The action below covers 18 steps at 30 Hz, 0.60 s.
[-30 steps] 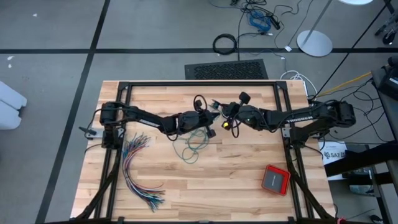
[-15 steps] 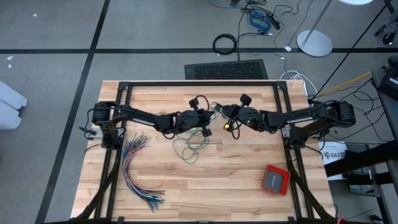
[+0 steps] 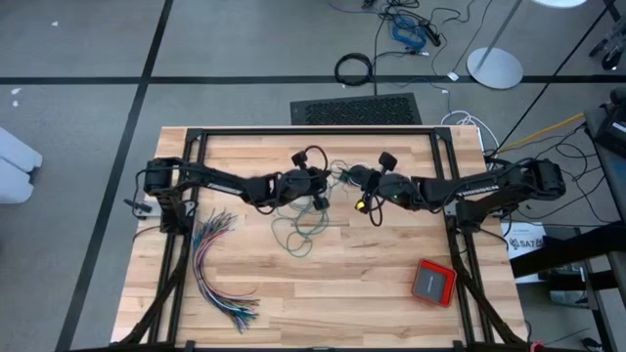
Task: Coil cords
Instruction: Coil the green wire onto the spool
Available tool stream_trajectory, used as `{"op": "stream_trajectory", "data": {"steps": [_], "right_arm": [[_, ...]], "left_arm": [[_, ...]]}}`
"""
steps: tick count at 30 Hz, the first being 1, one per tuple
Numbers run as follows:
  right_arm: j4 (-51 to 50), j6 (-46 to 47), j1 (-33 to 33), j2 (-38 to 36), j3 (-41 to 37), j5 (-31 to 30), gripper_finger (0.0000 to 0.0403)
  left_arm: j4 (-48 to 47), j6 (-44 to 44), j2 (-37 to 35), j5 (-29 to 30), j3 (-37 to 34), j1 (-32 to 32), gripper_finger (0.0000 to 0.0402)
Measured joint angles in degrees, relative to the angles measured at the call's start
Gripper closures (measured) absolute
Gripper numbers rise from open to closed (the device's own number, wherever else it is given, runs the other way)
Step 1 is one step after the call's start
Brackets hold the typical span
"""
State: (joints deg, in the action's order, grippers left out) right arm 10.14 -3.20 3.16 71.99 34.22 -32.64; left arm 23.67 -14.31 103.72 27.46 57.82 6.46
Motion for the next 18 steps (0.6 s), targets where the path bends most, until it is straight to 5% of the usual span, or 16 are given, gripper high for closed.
{"op": "stream_trajectory", "data": {"steps": [18], "right_arm": [[5.25,1.01,-1.00,-0.70,0.00,3.02,0.0403]], "left_arm": [[-0.67,2.36,0.00,-9.32,0.00,2.69,0.0397]]}}
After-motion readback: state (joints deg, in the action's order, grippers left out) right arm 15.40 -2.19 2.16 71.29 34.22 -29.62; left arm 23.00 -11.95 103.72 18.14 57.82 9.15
